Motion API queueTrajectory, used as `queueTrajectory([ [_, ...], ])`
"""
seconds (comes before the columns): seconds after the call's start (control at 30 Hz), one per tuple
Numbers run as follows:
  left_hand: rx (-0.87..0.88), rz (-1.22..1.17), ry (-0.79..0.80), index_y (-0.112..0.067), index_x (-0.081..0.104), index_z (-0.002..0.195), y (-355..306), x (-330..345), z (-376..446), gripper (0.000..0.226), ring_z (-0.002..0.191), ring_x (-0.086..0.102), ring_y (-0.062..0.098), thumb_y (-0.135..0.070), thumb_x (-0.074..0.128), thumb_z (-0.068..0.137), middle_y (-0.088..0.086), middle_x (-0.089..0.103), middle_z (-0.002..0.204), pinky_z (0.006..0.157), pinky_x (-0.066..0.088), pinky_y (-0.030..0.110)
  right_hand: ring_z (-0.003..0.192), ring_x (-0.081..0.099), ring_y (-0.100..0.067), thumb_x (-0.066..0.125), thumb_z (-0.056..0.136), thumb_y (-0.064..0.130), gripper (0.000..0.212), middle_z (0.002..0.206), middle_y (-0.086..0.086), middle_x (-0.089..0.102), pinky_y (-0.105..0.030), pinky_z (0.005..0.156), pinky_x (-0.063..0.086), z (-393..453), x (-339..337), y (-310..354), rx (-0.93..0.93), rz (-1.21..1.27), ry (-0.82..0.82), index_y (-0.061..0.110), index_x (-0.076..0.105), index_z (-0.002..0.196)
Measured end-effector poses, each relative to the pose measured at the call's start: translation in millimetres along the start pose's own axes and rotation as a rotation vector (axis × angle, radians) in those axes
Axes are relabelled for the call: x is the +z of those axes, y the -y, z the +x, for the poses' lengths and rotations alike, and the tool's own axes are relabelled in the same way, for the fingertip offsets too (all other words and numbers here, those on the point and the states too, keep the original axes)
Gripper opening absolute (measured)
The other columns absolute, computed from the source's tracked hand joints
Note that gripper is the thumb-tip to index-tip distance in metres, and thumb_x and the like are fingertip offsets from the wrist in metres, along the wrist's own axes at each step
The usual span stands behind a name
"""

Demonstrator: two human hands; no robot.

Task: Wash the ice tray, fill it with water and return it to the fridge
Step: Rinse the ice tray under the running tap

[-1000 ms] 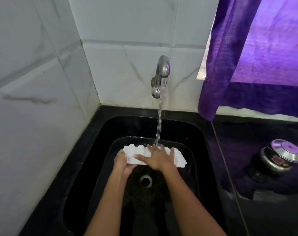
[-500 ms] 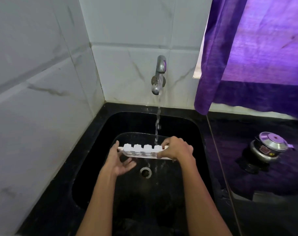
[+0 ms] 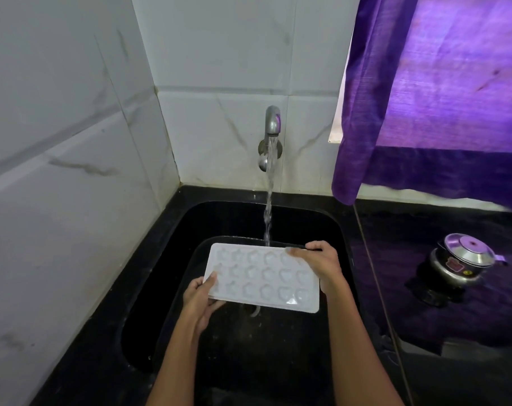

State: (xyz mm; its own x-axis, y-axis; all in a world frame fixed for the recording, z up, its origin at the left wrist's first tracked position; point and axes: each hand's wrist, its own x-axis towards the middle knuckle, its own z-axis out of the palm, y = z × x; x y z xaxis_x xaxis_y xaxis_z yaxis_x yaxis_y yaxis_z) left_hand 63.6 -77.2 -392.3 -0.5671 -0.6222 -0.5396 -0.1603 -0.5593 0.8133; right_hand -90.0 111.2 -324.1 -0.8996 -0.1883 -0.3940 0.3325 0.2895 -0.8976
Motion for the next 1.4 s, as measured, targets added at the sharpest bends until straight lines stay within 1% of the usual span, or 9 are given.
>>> queueTrajectory([
  [0.1,0.003,-0.045,-0.002,-0.008,0.049,0.091,-1.8,9.6,7.7,0.017,0.092,0.065,0.028,-0.02,0.061,0.09,0.018,0.065,0.107,0.066,0.054,0.04,0.099,0.066,-0.028,0.086,0.067,0.017,0.05,0.112,-0.01,0.065,-0.046,0.087,0.056,9.0,-3.0,-13.4,0.021,0.21,0.011,0.019,0.06,0.109],
  [0.3,0.022,-0.15,0.011,-0.007,0.044,0.093,-10.3,44.7,15.1,0.012,0.104,0.058,0.033,-0.016,0.052,0.096,0.021,0.058,0.114,0.077,0.051,0.046,0.078,0.07,-0.024,0.067,0.085,0.046,0.059,0.119,-0.01,0.06,-0.031,0.056,0.056,13.6,-6.6,-24.0,0.137,0.088,-0.005,0.025,0.039,0.133],
  [0.47,-0.003,-0.149,0.033,-0.009,0.041,0.103,-15.9,82.9,20.7,0.013,0.105,0.058,0.036,-0.019,0.047,0.099,0.02,0.056,0.118,0.076,0.052,0.049,0.053,0.063,-0.017,0.048,0.1,0.025,0.03,0.109,-0.014,0.064,-0.023,0.043,0.049,24.1,-3.6,-20.9,-0.037,0.221,-0.327,0.02,0.05,0.13],
  [0.67,0.021,-0.109,0.035,-0.01,0.045,0.106,-22.6,121.9,26.6,0.02,0.095,0.063,0.031,-0.026,0.05,0.097,0.017,0.06,0.113,0.069,0.055,0.047,0.059,0.065,-0.027,0.038,0.103,0.025,0.033,0.114,-0.014,0.061,-0.025,0.049,0.048,29.3,-3.9,-29.0,-0.056,0.287,-0.556,0.018,0.052,0.132],
  [0.83,0.024,-0.093,0.0,-0.011,0.057,0.116,-21.5,142.5,32.1,0.031,0.095,0.065,0.029,-0.032,0.056,0.094,0.011,0.066,0.107,0.058,0.056,0.038,0.073,0.07,-0.036,0.034,0.104,0.028,0.036,0.116,-0.016,0.064,-0.017,0.035,0.044,39.5,-4.2,-36.0,-0.067,0.257,-0.66,0.018,0.051,0.135],
  [1.03,0.028,-0.11,-0.133,-0.017,0.064,0.102,-25.2,152.8,41.8,0.021,0.083,0.067,0.027,-0.034,0.059,0.091,0.008,0.068,0.091,0.053,0.056,0.034,0.08,0.069,-0.038,0.033,0.105,0.027,0.038,0.117,-0.018,0.063,-0.014,0.033,0.046,49.4,4.5,-34.0,-0.063,0.282,-0.684,0.015,0.05,0.136],
  [1.17,0.058,-0.111,-0.231,-0.02,0.065,0.087,-25.1,138.7,49.0,0.014,0.079,0.068,0.025,-0.034,0.068,0.085,0.007,0.07,0.089,0.066,0.059,0.041,0.082,0.068,-0.042,0.033,0.105,0.025,0.038,0.117,-0.02,0.063,-0.012,0.031,0.042,53.2,20.1,-33.9,-0.075,0.268,-0.659,0.013,0.051,0.135],
  [1.3,0.074,-0.157,-0.296,-0.019,0.064,0.093,-24.9,117.7,52.1,0.016,0.081,0.067,0.025,-0.033,0.067,0.086,0.005,0.068,0.088,0.069,0.059,0.044,0.086,0.067,-0.04,0.033,0.105,0.025,0.036,0.112,-0.017,0.065,-0.021,0.04,0.051,51.2,41.2,-31.5,-0.102,0.209,-0.627,0.014,0.052,0.134],
  [1.4,0.091,-0.196,-0.349,-0.016,0.063,0.103,-28.0,101.5,52.0,0.021,0.081,0.067,0.024,-0.032,0.064,0.089,0.004,0.066,0.086,0.067,0.059,0.041,0.097,0.065,-0.036,0.033,0.105,0.026,0.036,0.111,-0.017,0.066,-0.044,0.074,0.058,45.0,56.9,-25.7,-0.131,0.179,-0.603,0.013,0.053,0.132],
])
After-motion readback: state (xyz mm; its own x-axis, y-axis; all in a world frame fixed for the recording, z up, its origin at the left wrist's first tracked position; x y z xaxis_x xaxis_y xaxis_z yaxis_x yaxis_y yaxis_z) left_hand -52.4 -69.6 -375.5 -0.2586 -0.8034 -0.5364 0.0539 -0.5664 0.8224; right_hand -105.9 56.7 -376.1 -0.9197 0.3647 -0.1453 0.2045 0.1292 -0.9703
